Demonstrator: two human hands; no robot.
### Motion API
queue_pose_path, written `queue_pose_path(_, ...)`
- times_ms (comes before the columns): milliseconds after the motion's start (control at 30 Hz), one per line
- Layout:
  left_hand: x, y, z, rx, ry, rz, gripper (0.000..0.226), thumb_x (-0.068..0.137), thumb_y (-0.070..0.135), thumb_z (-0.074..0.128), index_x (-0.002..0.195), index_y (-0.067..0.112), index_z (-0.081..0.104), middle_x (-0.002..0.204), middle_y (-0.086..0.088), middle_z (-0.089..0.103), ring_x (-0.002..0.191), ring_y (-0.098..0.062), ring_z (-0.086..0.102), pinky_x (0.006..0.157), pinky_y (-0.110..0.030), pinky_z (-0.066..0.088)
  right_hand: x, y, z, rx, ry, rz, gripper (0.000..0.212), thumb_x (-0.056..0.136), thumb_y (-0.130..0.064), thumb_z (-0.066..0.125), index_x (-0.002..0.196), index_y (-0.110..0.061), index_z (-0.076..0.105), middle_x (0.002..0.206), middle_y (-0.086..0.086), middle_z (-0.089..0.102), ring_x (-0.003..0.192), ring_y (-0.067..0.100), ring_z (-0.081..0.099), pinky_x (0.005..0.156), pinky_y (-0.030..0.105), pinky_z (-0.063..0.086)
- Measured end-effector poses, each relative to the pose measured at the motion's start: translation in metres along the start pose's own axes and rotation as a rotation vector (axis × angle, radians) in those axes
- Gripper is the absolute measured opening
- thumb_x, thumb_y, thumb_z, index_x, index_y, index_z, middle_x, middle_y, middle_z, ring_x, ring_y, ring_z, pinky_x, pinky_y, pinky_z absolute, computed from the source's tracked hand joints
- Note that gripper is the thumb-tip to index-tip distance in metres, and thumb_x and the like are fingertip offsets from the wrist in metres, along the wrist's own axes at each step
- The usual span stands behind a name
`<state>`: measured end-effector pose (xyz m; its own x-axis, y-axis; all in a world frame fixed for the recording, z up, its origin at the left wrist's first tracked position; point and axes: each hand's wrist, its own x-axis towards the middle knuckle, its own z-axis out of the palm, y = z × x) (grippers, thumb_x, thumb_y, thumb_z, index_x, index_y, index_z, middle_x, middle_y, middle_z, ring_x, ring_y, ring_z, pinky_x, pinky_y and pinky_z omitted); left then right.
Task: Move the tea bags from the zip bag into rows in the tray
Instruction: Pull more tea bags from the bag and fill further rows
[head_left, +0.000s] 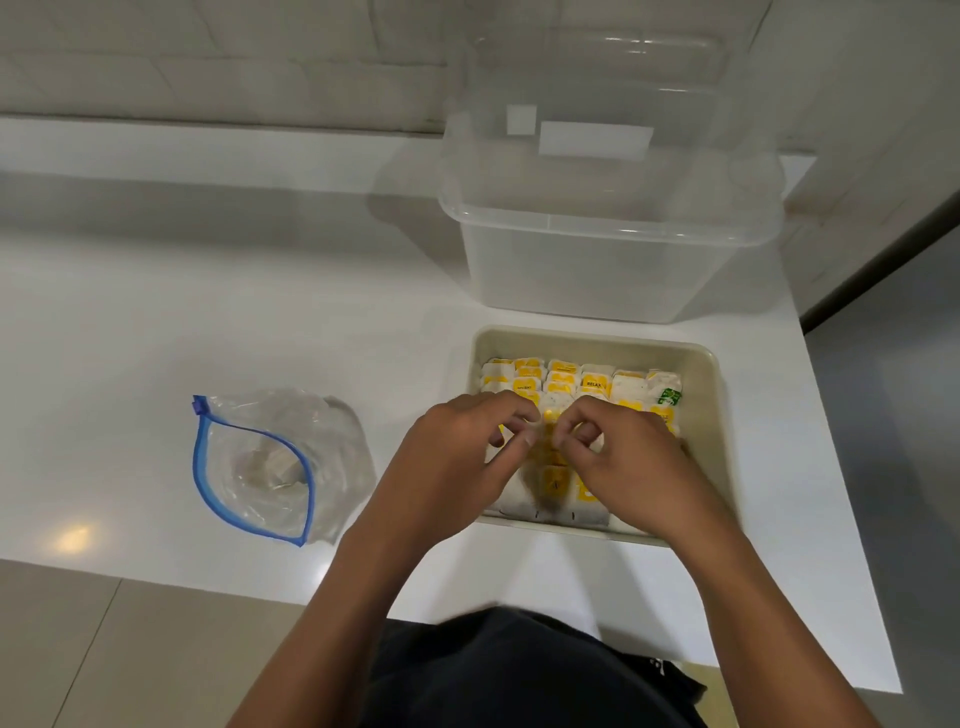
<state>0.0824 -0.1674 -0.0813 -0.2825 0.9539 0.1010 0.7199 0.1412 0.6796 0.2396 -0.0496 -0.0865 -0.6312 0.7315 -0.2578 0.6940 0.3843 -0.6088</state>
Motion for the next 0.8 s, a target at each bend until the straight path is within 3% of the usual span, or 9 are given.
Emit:
queue_pose_path(200, -0.027, -0.017, -0.039, 0.046, 0.109, -0.065, 0.015, 0.093, 0.024, 0.065, 0.106, 0.033, 0.066, 0.090, 0.019, 0.068, 0.080, -0.005, 0.062, 0.074, -0.021, 0.049, -0.003, -0.063, 0.018, 0.087, 0.040, -0.170, 0.005, 0.091, -0.029, 0.061, 0.087, -0.031, 0.064, 0.079, -0.017, 0.066, 0.057, -0.002, 0.053, 0.061, 0.029, 0.047)
queue_pose_path(333, -0.055, -0.040, -0.071, 0.054, 0.157, -0.173, 0.016, 0.096, 0.027, 0.063, 0.110, 0.034, 0.066, 0.090, 0.023, 0.068, 0.086, 0.001, 0.062, 0.073, -0.014, 0.047, -0.005, -0.110, 0.046, 0.179, -0.009, -0.274, 0.008, 0.091, -0.023, 0.063, 0.085, -0.028, 0.065, 0.076, -0.015, 0.066, 0.057, -0.002, 0.056, 0.056, 0.013, 0.037)
queue_pose_path(600, -0.112, -0.100, -0.115, 0.061, 0.225, -0.373, 0.016, 0.096, 0.032, 0.062, 0.110, 0.037, 0.067, 0.092, 0.032, 0.067, 0.087, 0.009, 0.062, 0.071, -0.003, 0.042, 0.005, -0.176, 0.136, 0.264, -0.160, -0.301, 0.011, 0.093, -0.020, 0.059, 0.093, -0.027, 0.068, 0.079, -0.012, 0.069, 0.074, 0.002, 0.063, 0.068, 0.015, 0.050)
queue_pose_path(733, -0.123, -0.138, -0.116, -0.006, 0.284, -0.459, 0.018, 0.094, 0.019, 0.064, 0.111, 0.027, 0.066, 0.099, 0.019, 0.071, 0.091, 0.004, 0.066, 0.072, -0.005, 0.044, 0.010, -0.191, 0.177, 0.138, -0.250, -0.355, 0.025, 0.099, -0.016, 0.049, 0.115, -0.020, 0.068, 0.099, -0.002, 0.072, 0.090, 0.013, 0.066, 0.081, 0.026, 0.052)
queue_pose_path(800, -0.121, -0.154, -0.110, 0.011, 0.193, -0.477, 0.025, 0.092, 0.005, 0.056, 0.110, 0.021, 0.057, 0.103, 0.006, 0.069, 0.096, -0.008, 0.067, 0.078, -0.019, 0.052, 0.012, -0.192, 0.192, 0.000, -0.278, -0.379, 0.031, 0.101, -0.014, 0.043, 0.125, -0.013, 0.063, 0.116, 0.004, 0.067, 0.104, 0.022, 0.063, 0.082, 0.025, 0.047)
